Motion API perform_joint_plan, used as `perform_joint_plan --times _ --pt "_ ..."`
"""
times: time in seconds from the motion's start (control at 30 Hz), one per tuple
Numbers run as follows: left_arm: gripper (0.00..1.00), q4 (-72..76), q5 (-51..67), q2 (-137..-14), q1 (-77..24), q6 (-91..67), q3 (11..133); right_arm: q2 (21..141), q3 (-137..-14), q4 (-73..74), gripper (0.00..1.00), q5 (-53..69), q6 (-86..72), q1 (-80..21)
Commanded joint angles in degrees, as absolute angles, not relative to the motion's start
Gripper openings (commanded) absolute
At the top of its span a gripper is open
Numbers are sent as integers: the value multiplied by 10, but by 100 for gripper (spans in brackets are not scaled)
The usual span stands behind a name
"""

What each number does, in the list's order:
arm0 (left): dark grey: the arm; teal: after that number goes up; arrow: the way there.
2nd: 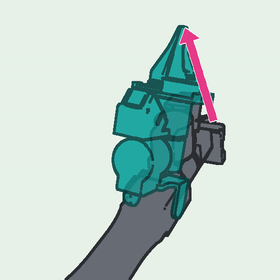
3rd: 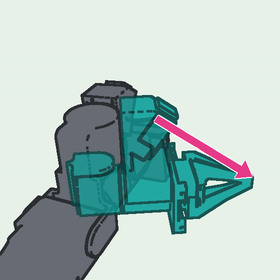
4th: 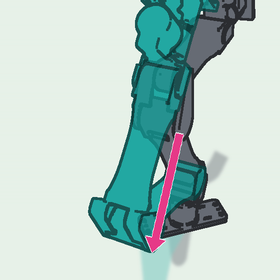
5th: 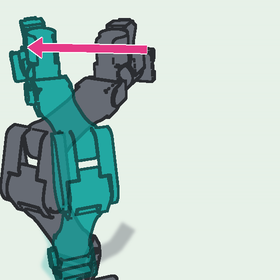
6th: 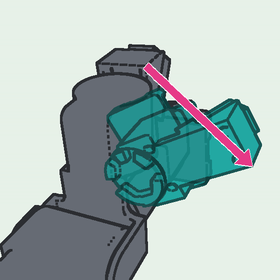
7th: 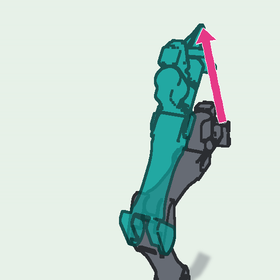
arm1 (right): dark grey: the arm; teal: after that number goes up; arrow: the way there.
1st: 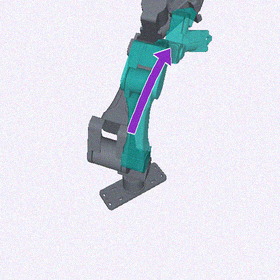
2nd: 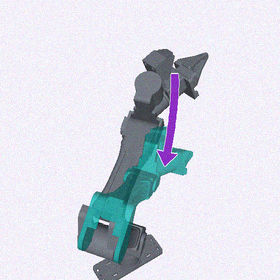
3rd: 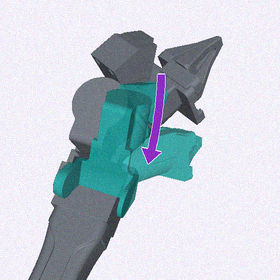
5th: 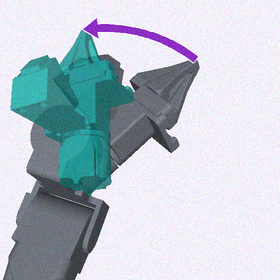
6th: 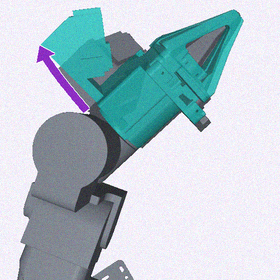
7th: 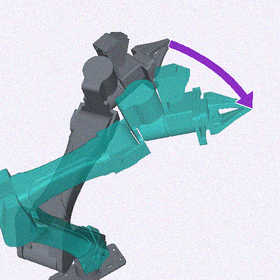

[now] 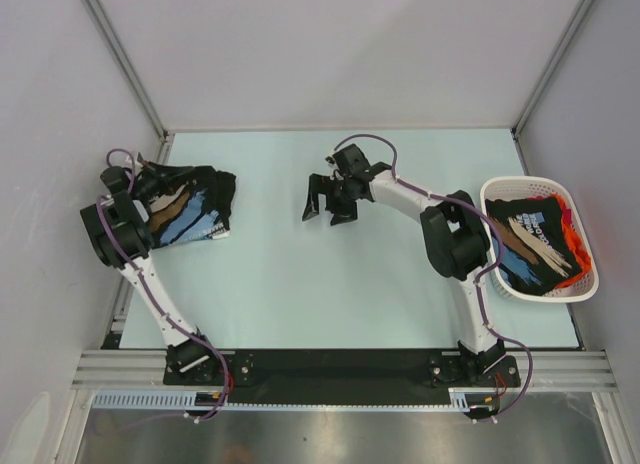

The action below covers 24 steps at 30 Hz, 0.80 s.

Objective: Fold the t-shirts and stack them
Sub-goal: Neatly place the folded tshirt to the corner

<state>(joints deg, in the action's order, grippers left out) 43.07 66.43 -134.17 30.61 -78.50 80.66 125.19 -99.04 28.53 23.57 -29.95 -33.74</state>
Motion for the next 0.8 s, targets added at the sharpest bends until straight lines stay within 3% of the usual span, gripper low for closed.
perform_joint_plan --times 0.0,0.27,0.43,0.6,0.77 --pt "0 197 692 -1398 312 -676 882 1233 -1004 290 100 235 -301 -334" --pt "0 91 694 -1376 303 -555 916 1233 -1008 287 100 231 -310 -337" --pt "0 105 685 -1258 295 -516 913 1230 -1006 283 100 224 -312 -344" --pt "0 263 686 -1177 273 -630 887 1231 -1004 279 100 225 -318 -352" --pt "0 287 700 -1185 237 -667 869 1233 -1006 275 100 227 -317 -354"
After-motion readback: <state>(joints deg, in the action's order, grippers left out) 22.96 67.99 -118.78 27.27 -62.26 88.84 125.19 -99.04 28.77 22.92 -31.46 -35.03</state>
